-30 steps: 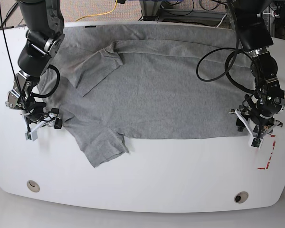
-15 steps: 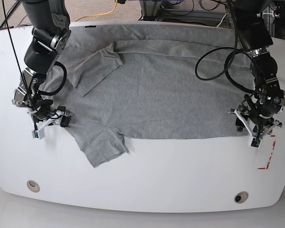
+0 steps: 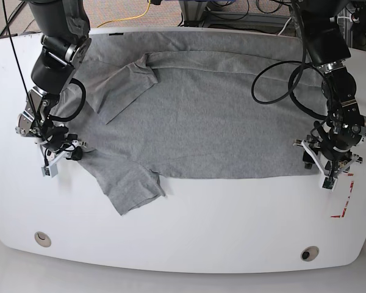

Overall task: Layout the t-shirt on the table in an organized manner, then fold the t-shirt properly
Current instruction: 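Lower both grippers to the hem edge and grasp it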

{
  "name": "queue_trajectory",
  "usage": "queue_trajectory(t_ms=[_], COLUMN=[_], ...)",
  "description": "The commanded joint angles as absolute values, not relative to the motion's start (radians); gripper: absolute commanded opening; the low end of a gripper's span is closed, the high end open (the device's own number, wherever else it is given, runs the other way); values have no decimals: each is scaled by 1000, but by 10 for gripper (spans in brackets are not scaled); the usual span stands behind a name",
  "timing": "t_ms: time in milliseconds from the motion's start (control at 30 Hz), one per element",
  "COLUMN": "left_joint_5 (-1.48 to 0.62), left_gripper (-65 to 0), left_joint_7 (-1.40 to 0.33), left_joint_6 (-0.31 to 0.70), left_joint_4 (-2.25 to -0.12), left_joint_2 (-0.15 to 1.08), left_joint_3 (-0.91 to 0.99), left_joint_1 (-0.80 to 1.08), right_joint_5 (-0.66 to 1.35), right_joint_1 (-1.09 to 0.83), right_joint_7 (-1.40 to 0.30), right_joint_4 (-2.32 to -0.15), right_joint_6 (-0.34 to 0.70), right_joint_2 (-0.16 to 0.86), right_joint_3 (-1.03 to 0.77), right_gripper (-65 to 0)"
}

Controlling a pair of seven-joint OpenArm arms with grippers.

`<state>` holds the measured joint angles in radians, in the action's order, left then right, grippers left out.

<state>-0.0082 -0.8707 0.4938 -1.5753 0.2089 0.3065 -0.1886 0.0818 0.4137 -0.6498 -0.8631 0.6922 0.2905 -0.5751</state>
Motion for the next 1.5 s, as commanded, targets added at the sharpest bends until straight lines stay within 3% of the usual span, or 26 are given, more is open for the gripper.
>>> queue_trajectory(t_ms=[0, 233, 667, 1200, 1467], left_joint_5=[-15, -15, -16, -15, -12], left_gripper=[-342, -340, -338, -338, -336], left_joint_7=[-848, -845, -831, -668, -581], left_joint_6=[492, 490, 484, 483, 407], left_joint_4=[-1592, -1578, -1290, -926, -806], left_joint_2=[222, 220, 222, 246, 254], left_joint_3=[309, 309, 469, 490, 479], left_joint_1=[-211, -214, -352, -489, -521], right_joint_5=[93, 99, 99, 99, 99], right_joint_1=[440, 455, 455, 447, 447], right_joint_7=[-634, -630, -630, -630, -630], right_joint_4=[-878, -880, -917, -917, -917], right_joint_6=[698, 698, 698, 698, 698], right_joint_2=[303, 305, 303, 302, 302], right_joint_3=[-572, -487, -484, -484, -486], right_gripper=[-604, -614, -614, -614, -614])
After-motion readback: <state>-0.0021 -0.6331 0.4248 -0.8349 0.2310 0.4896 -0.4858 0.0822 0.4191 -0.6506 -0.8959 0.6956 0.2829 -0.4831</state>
